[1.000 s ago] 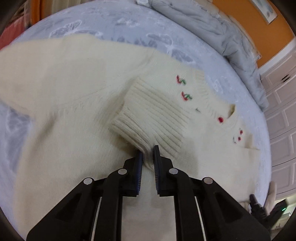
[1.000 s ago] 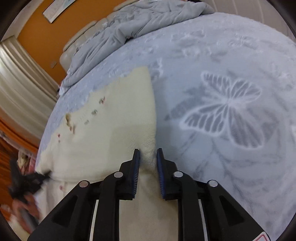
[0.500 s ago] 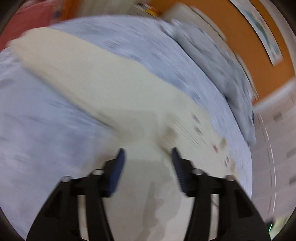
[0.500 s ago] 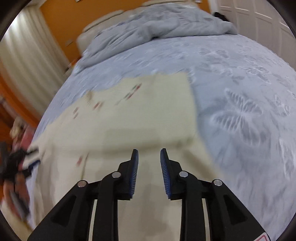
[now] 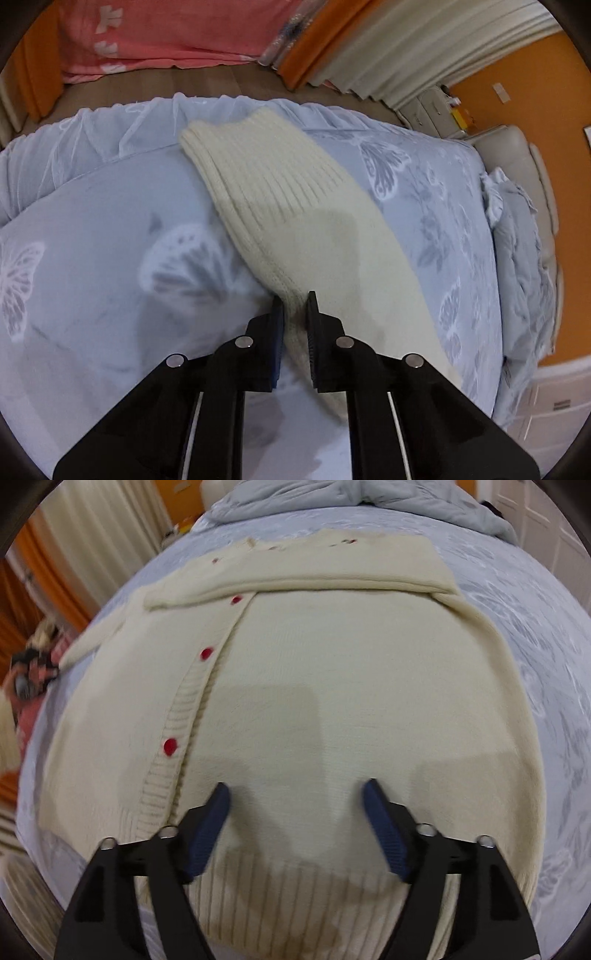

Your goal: Fold small clothes

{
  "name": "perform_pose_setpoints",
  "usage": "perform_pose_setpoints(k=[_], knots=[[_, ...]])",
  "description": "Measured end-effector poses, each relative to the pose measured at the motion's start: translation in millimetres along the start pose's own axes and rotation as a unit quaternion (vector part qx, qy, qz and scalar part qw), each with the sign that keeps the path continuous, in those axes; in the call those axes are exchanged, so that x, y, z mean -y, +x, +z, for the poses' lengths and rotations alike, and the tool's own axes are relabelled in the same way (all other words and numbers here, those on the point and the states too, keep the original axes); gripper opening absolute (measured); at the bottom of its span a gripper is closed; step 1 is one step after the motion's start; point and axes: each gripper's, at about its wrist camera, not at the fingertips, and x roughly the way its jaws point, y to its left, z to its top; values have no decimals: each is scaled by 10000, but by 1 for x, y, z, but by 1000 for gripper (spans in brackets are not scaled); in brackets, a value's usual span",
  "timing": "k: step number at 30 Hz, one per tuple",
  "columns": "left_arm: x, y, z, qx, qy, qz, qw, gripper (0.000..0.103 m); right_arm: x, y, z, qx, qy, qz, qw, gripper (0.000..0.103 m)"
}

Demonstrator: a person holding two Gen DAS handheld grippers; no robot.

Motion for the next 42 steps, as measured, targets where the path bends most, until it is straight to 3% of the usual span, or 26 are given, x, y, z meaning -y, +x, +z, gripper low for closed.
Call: perform_pose_setpoints(k=[2,5,8,9,11,13,15,17,20,21,26,30,32,35,36,37,38,40,42], knots=[[20,-10,-1,181,246,-96,9995,9,-5,3,2,-27,-106,-81,9999,84],[82,-50,-25,576,1347,-564,9876,8,-3,3,-1,64,-12,-13,10000,86],[163,-106,-89,558,2394,-1674,9548,7,-2,5,-2,128,30,22,9999,86],[181,-119,-109,505,2654,-1893,9440,7,-1,4,-3,146,80,50,9998,86],[219,-135,-178,125,3186,-2401,9169,8,4,2,-1,175,292,195,9992,86],[236,-129,-237,-390,3455,-2613,9005,9,13,-1,2,187,617,394,9971,83],[241,-102,-307,-1020,3701,-2512,8886,13,29,-6,7,204,1053,627,9922,81],[228,-66,-365,-1713,3732,-2188,8852,25,47,-14,14,311,1511,708,9855,81],[202,-41,-397,-1874,3634,-1918,8922,29,71,-26,33,596,1806,752,9789,83],[191,-37,-395,-1890,3453,-1899,8994,32,75,-28,42,664,1774,777,9788,83],[153,-28,-331,-1549,2151,-1934,9446,48,79,-9,115,734,1715,1278,9741,84],[142,-7,-271,-1309,1274,-1739,9677,50,41,19,177,804,1437,1229,9787,84],[145,7,-254,-1259,983,-1611,9739,49,10,34,202,876,1039,977,9859,84],[151,19,-243,-1260,851,-1575,9757,45,-34,65,228,659,483,676,9944,82],[154,21,-242,-1238,874,-1520,9767,40,-44,77,233,536,270,530,9968,75],[159,28,-241,-1250,899,-1402,9781,33,-57,94,239,333,-74,323,9989,28],[158,32,-239,-1296,882,-1319,9788,30,-60,102,242,211,-227,105,9995,10],[148,35,-234,-1331,772,-1289,9796,26,-33,84,244,608,452,557,9956,9],[132,32,-232,-1347,784,-1372,9782,28,13,54,234,1130,1339,969,9797,9]])
